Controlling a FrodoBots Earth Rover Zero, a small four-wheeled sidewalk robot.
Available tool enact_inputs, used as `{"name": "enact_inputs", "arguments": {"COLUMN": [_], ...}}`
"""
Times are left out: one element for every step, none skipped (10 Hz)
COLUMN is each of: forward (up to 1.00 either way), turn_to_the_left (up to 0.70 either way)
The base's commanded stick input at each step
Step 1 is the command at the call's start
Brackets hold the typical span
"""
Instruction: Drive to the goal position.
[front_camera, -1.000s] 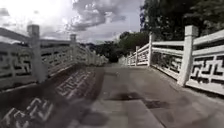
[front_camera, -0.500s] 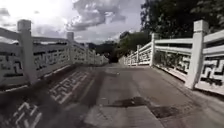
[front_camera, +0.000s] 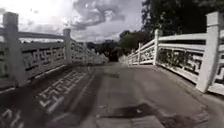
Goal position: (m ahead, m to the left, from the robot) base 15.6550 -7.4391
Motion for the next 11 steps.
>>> {"name": "enact_inputs", "arguments": {"forward": [0.70, 0.70, 0.70, 0.70, 0.70, 0.70, 0.70, 0.70, 0.70, 0.70, 0.70], "turn_to_the_left": [0.00, 0.00, 0.00, 0.00, 0.00, 0.00, 0.00, 0.00, 0.00, 0.00, 0.00]}}
